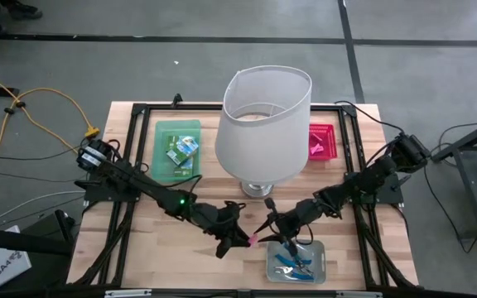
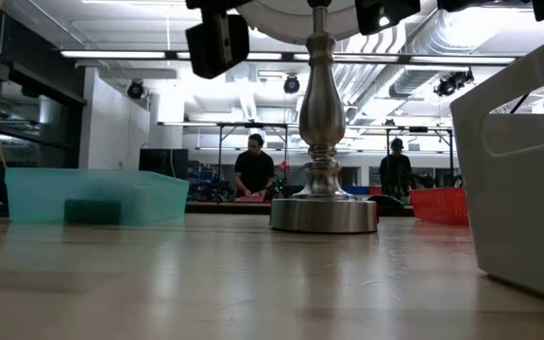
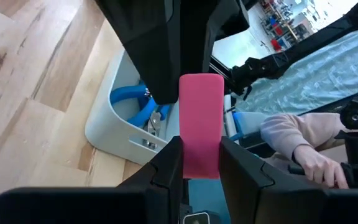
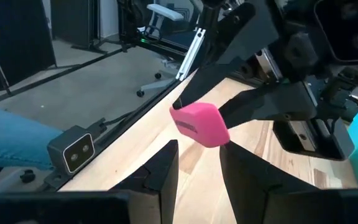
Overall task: Pick & Place School Supplies
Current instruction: Put the pink eraser into the red bin
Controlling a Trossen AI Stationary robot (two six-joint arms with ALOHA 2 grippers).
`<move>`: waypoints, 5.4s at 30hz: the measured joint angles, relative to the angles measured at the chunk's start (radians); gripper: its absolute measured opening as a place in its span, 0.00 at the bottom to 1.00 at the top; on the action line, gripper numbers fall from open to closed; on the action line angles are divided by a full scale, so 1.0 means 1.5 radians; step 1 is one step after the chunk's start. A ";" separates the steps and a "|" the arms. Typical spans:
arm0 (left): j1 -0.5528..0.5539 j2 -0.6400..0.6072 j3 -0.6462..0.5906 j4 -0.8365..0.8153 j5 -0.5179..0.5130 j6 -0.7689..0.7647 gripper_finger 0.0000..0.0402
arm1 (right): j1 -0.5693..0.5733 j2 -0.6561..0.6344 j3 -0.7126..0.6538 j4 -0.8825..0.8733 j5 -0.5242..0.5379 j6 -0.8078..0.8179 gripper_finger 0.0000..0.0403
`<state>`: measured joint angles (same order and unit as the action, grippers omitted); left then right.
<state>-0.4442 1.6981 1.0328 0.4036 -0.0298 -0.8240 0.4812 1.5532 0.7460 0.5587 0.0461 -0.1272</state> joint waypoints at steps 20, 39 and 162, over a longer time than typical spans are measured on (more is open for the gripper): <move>0.015 0.000 0.000 0.002 0.026 0.007 0.20 | -0.004 0.000 0.000 0.040 -0.033 -0.021 0.27; 0.037 0.000 0.000 0.017 0.044 0.017 0.20 | -0.009 0.000 0.000 0.040 -0.047 -0.018 0.27; -0.030 0.000 0.000 0.016 0.039 0.108 0.40 | -0.579 -0.213 0.000 -1.028 0.336 0.465 0.07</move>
<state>-0.4896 1.6981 1.0328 0.4271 0.0292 -0.6613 -0.3872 1.2343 0.7456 -0.9826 0.5494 0.5705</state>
